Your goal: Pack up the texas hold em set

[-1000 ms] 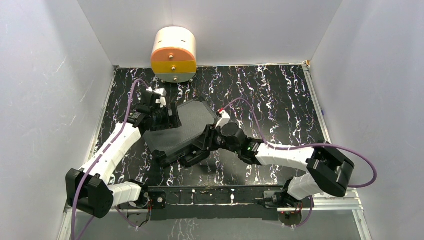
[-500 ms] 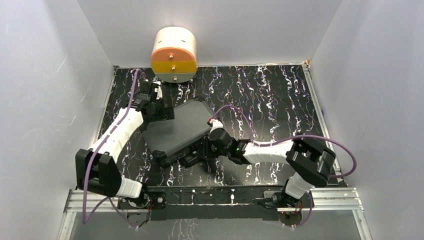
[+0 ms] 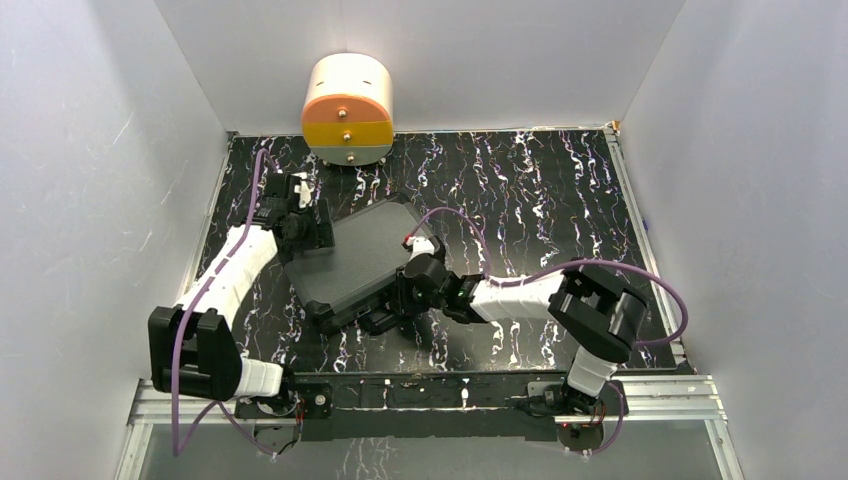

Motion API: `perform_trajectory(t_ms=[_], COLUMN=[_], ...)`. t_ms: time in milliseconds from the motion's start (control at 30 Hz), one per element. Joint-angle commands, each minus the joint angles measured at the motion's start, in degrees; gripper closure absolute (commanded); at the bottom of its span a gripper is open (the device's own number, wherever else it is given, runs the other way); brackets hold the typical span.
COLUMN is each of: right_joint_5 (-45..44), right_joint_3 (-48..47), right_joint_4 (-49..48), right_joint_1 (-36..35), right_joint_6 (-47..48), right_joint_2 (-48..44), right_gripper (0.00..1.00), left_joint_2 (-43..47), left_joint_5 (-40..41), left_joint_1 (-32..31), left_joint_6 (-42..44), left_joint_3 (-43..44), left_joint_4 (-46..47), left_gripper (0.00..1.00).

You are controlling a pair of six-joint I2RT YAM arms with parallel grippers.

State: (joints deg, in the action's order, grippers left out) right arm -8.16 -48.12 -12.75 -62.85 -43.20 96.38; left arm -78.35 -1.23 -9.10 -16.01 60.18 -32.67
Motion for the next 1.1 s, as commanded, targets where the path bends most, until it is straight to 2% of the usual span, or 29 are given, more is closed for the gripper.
perform_trajectory(t_ms=[0, 267, 533, 733, 900, 1067], right_joint_5=[-3.16, -6.62, -11.41, -13.73, -13.51, -12.56], right_joint_3=[-3.7, -4.24, -3.82, -2.97, -1.59, -1.5], right_joint_4=[1.63, 3.84, 3.24, 0.95, -4.08, -4.82], right_joint_1=[-0.72, -1.81, -2.18, -2.19, -2.19, -2.19], right_joint_6=[2.99, 4.53, 8.78, 10.51, 12.29, 12.83], right_joint_2=[1.55, 5.35, 8.83, 8.99, 8.78, 6.36], right_gripper=[0.68, 0.74, 0.9, 0.98, 1.0, 1.0], left_joint_2=[1.48, 1.32, 0.21, 0.29, 0.73, 1.9], left_joint_5=[-6.67, -6.42, -6.5, -6.85, -7.58, -7.52], left_joint_1=[-0.39, -0.39, -0.39, -0.39, -0.39, -0.39], left_joint_6=[-1.08, -1.52, -1.92, -2.52, -3.0, -3.32], left_joint_3=[-4.54, -4.9, -4.81, -4.81, -4.81, -3.56], left_joint_4=[-6.05, -6.69, -6.54, -6.62, -6.67, -7.27], left_gripper=[0.3, 0.34, 0.36, 0.37, 0.37, 0.37])
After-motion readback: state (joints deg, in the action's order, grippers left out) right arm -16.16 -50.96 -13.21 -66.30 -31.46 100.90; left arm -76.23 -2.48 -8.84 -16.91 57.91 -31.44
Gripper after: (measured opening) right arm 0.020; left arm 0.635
